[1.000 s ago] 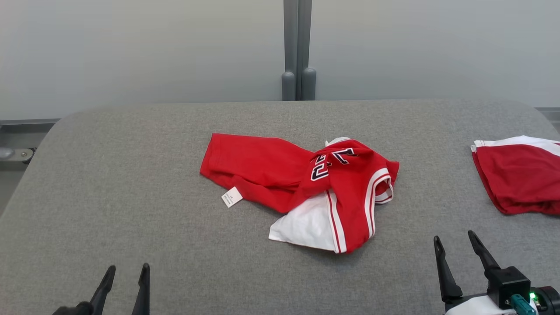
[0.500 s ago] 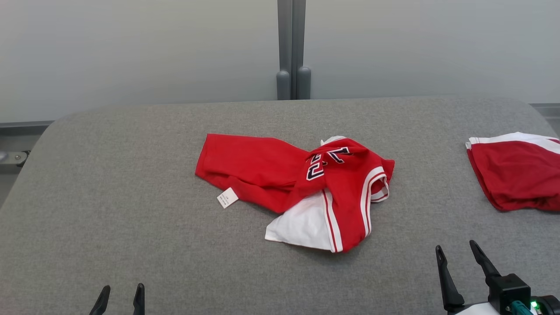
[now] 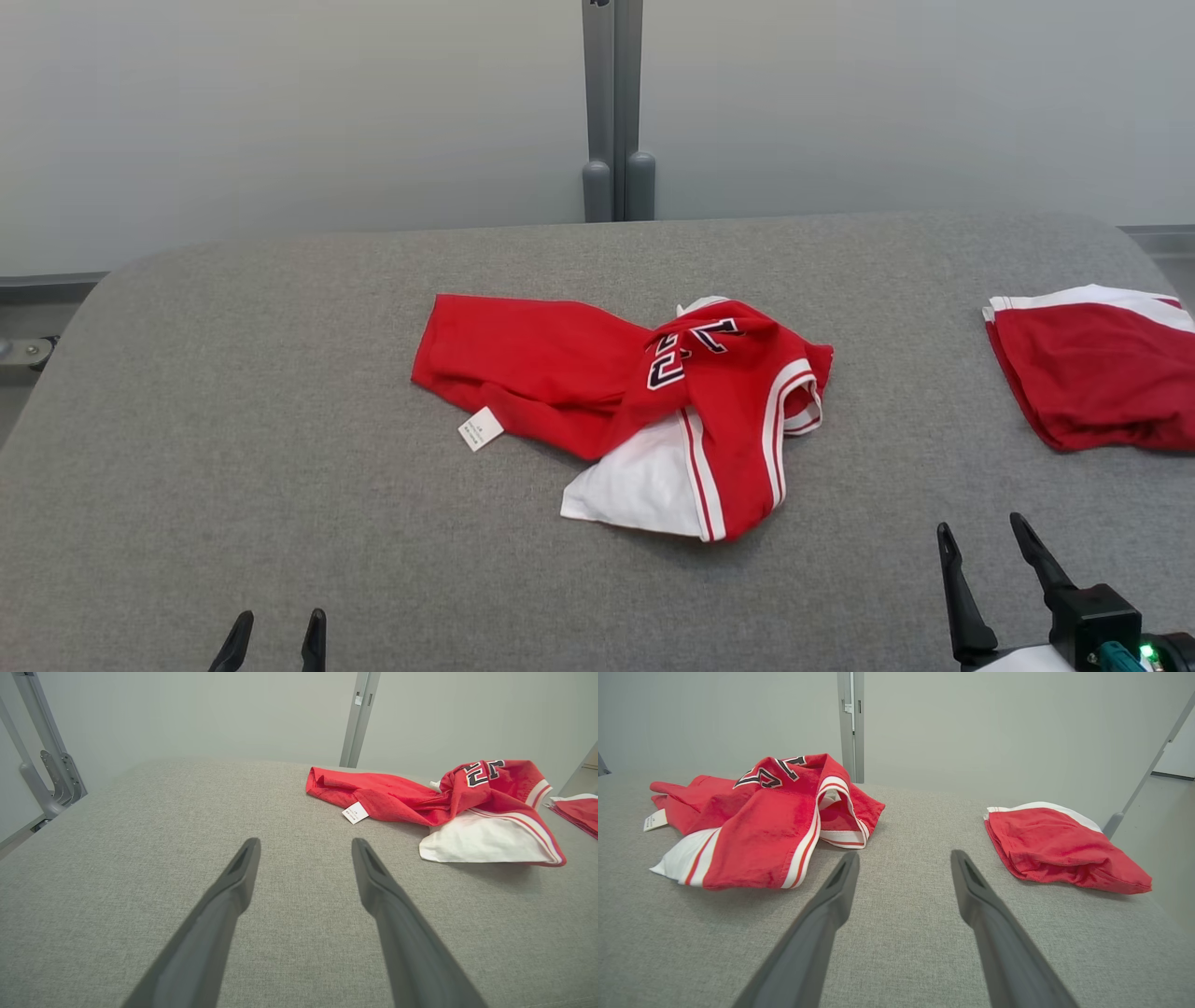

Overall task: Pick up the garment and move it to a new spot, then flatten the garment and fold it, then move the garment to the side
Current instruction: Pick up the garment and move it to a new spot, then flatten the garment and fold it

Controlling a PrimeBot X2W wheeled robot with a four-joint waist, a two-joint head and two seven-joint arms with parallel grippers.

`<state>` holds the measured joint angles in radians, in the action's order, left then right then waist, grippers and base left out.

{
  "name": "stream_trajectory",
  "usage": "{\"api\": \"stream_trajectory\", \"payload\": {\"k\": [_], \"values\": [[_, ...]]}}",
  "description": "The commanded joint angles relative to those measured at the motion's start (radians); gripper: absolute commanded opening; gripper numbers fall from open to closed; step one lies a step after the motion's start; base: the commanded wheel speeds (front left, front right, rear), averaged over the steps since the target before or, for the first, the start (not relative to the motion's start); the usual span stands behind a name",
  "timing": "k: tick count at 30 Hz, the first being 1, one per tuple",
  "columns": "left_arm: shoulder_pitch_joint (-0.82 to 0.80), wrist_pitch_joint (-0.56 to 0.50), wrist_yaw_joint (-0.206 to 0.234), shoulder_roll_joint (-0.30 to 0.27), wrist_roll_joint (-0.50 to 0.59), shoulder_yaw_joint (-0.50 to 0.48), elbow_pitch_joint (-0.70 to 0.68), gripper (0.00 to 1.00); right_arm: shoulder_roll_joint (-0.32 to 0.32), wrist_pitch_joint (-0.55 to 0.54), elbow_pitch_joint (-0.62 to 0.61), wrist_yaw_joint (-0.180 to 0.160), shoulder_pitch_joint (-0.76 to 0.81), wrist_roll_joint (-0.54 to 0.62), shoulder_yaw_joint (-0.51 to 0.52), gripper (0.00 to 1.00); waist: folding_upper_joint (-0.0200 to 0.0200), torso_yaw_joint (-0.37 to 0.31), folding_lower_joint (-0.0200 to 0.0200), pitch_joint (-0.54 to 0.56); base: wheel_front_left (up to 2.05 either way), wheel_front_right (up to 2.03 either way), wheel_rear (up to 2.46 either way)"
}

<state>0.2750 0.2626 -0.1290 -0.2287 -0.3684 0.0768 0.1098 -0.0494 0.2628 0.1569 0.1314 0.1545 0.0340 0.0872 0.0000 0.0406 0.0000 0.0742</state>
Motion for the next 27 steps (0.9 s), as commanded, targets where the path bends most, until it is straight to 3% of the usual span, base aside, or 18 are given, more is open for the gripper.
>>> {"api": "stream_trajectory", "payload": {"k": [1,15,21,27], "values": [[0.008,0.003,-0.002,-0.006,-0.004,0.003,0.003,1.0,-0.002,0.003,0.003,-0.002,0.004,-0.006,0.003,1.0,0.0,0.001,0.0,0.001,0.0,0.0,0.0],[-0.022,0.003,-0.002,-0.006,0.004,0.033,-0.011,1.0,-0.002,0.003,0.001,-0.001,-0.004,-0.006,-0.001,1.0,0.0,0.015,0.0,-0.012,0.0,0.0,0.0],[-0.133,0.003,-0.002,0.01,0.001,0.166,0.014,1.0,-0.002,0.003,-0.004,-0.001,-0.027,0.007,-0.007,1.0,0.0,0.006,0.0,-0.033,0.0,0.0,0.0],[-0.331,-0.059,-0.002,0.042,-0.031,0.373,0.165,1.0,-0.002,0.003,-0.01,-0.002,-0.059,0.014,-0.03,1.0,0.0,-0.035,0.0,-0.068,0.0,0.0,0.0]]}}
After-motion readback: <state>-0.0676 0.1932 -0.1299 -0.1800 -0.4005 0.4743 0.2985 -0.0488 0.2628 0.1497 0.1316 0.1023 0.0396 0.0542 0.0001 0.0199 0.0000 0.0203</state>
